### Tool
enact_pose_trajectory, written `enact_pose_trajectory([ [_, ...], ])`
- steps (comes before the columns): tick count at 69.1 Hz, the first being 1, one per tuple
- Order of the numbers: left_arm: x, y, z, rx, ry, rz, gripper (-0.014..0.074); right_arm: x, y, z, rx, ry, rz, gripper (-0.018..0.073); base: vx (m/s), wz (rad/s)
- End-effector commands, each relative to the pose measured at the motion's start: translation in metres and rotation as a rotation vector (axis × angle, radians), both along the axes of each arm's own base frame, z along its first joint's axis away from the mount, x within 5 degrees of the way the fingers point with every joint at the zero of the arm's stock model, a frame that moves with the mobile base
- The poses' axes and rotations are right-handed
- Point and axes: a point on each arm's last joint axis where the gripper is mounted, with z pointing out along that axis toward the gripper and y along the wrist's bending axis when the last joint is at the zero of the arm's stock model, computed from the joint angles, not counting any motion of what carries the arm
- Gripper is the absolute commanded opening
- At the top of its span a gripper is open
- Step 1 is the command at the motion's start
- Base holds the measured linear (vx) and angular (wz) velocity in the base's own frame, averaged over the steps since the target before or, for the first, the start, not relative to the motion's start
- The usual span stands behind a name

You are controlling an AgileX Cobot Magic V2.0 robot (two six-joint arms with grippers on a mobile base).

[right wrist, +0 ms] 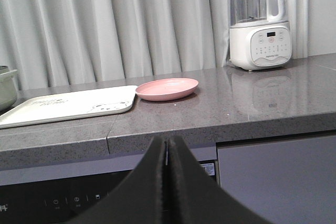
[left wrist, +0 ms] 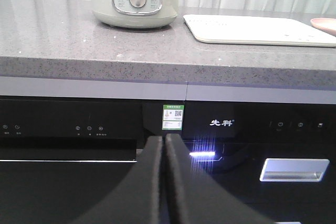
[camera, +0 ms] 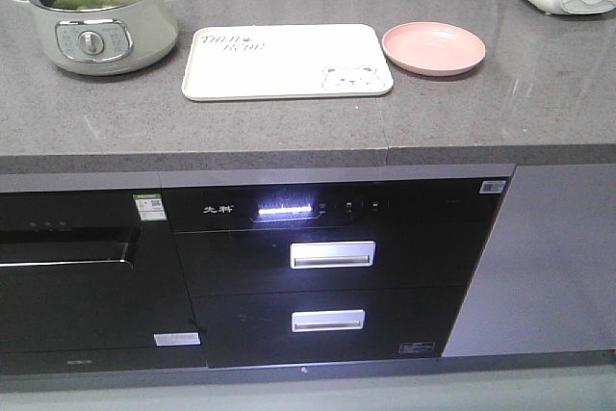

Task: Transfer vegetables to tray and serve
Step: 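Continue driving forward until the pot, tray and plate are in reach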

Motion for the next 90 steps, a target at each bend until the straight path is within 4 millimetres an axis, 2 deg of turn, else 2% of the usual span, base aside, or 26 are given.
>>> enact_pose_trajectory([
  [1, 0.0006, 0.0006, -0.0018, -0.009, -0.059, 0.009, -0.0006, -0.0008, 0.0005, 0.0019, -0.019, -0.068, 0.002, -0.0003, 0.13, 0.02],
  [90, 0.0006, 0.0006, -0.0018, -0.009, -0.059, 0.009, -0.0006, -0.0008, 0.0005, 0.0019, -0.019, -0.068, 0.002, -0.0003, 0.12, 0.00],
])
